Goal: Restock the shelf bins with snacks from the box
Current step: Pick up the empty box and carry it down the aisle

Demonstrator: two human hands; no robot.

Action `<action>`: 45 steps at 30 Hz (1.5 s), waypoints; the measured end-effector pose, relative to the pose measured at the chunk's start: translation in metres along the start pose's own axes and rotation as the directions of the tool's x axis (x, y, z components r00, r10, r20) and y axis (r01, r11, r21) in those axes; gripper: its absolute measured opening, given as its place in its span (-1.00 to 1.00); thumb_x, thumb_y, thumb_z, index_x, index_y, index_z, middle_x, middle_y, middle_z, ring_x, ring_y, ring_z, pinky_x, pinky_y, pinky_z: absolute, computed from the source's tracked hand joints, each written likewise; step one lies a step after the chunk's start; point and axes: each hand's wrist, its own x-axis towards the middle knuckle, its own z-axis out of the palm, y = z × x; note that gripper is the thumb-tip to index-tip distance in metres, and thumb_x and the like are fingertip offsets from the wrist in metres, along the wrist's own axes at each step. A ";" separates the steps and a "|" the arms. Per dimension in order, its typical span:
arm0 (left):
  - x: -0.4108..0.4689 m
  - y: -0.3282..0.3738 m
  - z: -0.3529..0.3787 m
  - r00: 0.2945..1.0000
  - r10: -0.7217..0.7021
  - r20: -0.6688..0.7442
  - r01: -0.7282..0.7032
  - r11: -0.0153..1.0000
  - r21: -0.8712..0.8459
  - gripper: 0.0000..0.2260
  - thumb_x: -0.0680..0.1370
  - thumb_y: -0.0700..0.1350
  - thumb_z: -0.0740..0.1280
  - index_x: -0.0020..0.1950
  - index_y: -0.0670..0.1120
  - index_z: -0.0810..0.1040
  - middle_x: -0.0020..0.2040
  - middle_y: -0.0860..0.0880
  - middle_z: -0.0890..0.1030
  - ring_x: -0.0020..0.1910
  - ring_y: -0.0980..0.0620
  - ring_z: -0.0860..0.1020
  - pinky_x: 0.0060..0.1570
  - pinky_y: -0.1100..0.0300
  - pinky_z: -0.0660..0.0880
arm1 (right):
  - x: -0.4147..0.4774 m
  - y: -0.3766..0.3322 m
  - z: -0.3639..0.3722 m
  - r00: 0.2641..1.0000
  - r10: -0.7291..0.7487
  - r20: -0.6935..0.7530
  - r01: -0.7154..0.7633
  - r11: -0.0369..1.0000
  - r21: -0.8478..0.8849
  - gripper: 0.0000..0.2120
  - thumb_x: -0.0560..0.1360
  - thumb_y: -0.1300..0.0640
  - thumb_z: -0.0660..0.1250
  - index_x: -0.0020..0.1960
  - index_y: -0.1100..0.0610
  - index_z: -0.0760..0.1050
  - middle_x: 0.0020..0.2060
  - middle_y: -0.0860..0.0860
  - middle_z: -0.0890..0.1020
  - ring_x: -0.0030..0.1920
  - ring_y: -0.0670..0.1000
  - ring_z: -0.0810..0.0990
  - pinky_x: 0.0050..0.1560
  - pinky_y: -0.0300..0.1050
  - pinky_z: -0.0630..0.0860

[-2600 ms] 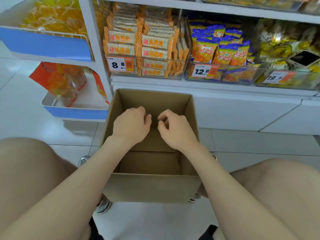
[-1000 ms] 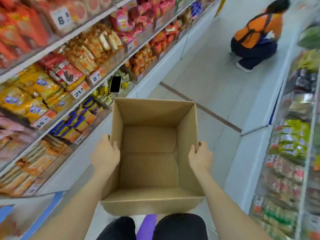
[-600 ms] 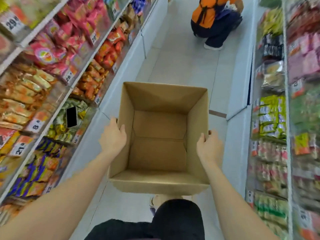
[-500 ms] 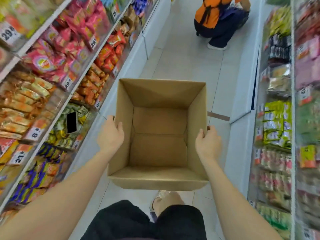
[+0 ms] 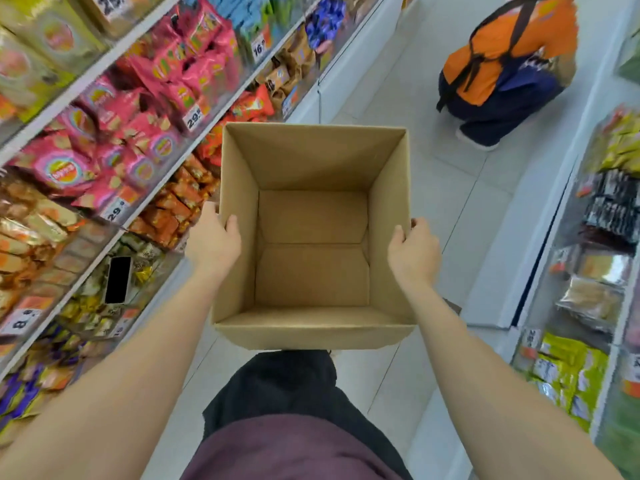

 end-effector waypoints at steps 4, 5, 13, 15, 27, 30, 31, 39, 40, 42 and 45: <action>0.073 0.085 0.014 0.999 -0.040 0.012 0.041 0.999 -0.027 -0.75 0.67 0.09 0.27 0.22 -0.06 0.44 0.11 -0.16 0.64 0.14 -0.32 0.59 0.03 -0.16 0.52 | 0.110 -0.038 -0.020 1.000 -0.024 0.016 0.024 1.000 0.003 -0.73 0.72 0.02 0.23 0.30 0.18 0.46 -0.11 0.03 0.54 -0.09 0.13 0.55 -0.15 -0.06 0.36; 0.091 0.110 0.018 0.999 -0.041 0.015 0.042 0.998 -0.036 -0.75 0.67 0.09 0.28 0.21 -0.06 0.43 0.08 -0.15 0.64 0.13 -0.32 0.59 0.01 -0.14 0.51 | 0.142 -0.047 -0.026 0.999 -0.035 0.017 0.034 0.999 0.003 -0.73 0.72 0.01 0.23 0.29 0.17 0.46 -0.10 0.04 0.56 -0.08 0.13 0.57 -0.15 -0.05 0.38; 0.257 0.327 0.069 0.999 -0.039 -0.037 0.037 0.998 -0.049 -0.74 0.66 0.04 0.31 0.26 -0.08 0.45 0.11 -0.21 0.65 0.15 -0.34 0.60 -0.01 -0.10 0.48 | 0.429 -0.117 -0.053 0.997 -0.064 0.034 0.065 0.998 -0.017 -0.69 0.71 0.00 0.23 0.35 0.17 0.42 0.04 0.17 0.62 -0.05 0.18 0.56 -0.16 0.02 0.44; 0.290 0.370 0.080 0.996 -0.055 -0.068 0.051 0.997 -0.052 -0.73 0.66 0.03 0.30 0.28 -0.09 0.45 0.13 -0.21 0.65 0.16 -0.34 0.60 0.00 -0.10 0.48 | 0.492 -0.140 -0.058 0.996 -0.068 0.049 0.069 0.997 -0.028 -0.66 0.72 0.03 0.23 0.41 0.20 0.39 0.14 0.23 0.62 0.09 0.27 0.60 -0.08 0.07 0.48; 0.528 0.628 0.147 0.973 -0.209 -0.101 0.199 0.975 -0.096 -0.79 0.69 0.02 0.25 0.27 -0.04 0.41 0.03 -0.12 0.63 -0.05 -0.23 0.60 -0.15 -0.02 0.49 | 0.852 -0.295 -0.083 0.985 -0.160 0.063 0.166 0.979 -0.120 -0.65 0.71 0.07 0.22 0.40 0.26 0.40 0.21 0.32 0.60 0.23 0.38 0.57 0.10 0.16 0.49; 0.598 0.683 0.174 0.978 -0.193 -0.073 0.187 0.979 -0.086 -0.77 0.71 0.00 0.23 0.31 -0.08 0.37 -0.01 -0.11 0.58 -0.11 -0.21 0.56 -0.21 -0.01 0.45 | 0.943 -0.324 -0.073 0.983 -0.174 0.051 0.179 0.975 -0.128 -0.63 0.70 0.07 0.23 0.40 0.27 0.41 0.24 0.34 0.58 0.26 0.39 0.56 0.18 0.20 0.49; 0.620 0.703 0.181 0.981 -0.182 -0.065 0.176 0.980 -0.087 -0.77 0.71 -0.01 0.22 0.31 -0.09 0.35 -0.01 -0.12 0.58 -0.13 -0.21 0.56 -0.21 -0.01 0.46 | 0.973 -0.334 -0.071 0.984 -0.173 0.048 0.178 0.973 -0.144 -0.63 0.70 0.07 0.23 0.39 0.29 0.41 0.25 0.34 0.57 0.27 0.40 0.55 0.21 0.21 0.47; 0.762 0.867 0.228 0.994 -0.090 0.061 0.094 0.993 -0.076 -0.71 0.71 -0.03 0.21 0.38 -0.12 0.31 0.11 -0.19 0.62 0.04 -0.29 0.63 -0.12 -0.09 0.55 | 1.171 -0.401 -0.114 0.999 -0.036 -0.016 0.032 0.981 -0.192 -0.61 0.69 0.09 0.23 0.42 0.29 0.37 0.27 0.34 0.55 0.32 0.39 0.51 0.27 0.22 0.44; 0.780 0.886 0.234 0.995 -0.071 0.070 0.076 0.994 -0.073 -0.71 0.71 -0.02 0.21 0.38 -0.11 0.31 0.10 -0.19 0.62 0.03 -0.29 0.64 -0.09 -0.12 0.58 | 1.193 -0.403 -0.118 0.999 -0.020 -0.026 0.015 0.982 -0.188 -0.61 0.69 0.09 0.23 0.43 0.28 0.37 0.27 0.34 0.55 0.32 0.39 0.51 0.27 0.22 0.44; 0.817 0.928 0.247 0.997 -0.034 0.073 0.038 0.998 -0.058 -0.66 0.71 0.00 0.20 0.43 -0.11 0.28 0.07 -0.18 0.63 -0.01 -0.28 0.65 -0.07 -0.17 0.63 | 1.238 -0.404 -0.123 0.998 0.012 -0.057 -0.021 0.986 -0.168 -0.61 0.69 0.08 0.23 0.42 0.27 0.37 0.25 0.34 0.57 0.29 0.39 0.53 0.25 0.22 0.46; 0.875 0.994 0.273 0.996 0.051 0.069 -0.049 0.998 -0.036 -0.58 0.71 0.00 0.21 0.52 -0.14 0.26 0.11 -0.19 0.65 0.04 -0.27 0.66 -0.05 -0.14 0.63 | 1.310 -0.399 -0.123 0.990 0.082 -0.115 -0.096 0.988 -0.125 -0.62 0.68 0.03 0.24 0.40 0.24 0.38 0.21 0.31 0.59 0.25 0.38 0.55 0.21 0.24 0.50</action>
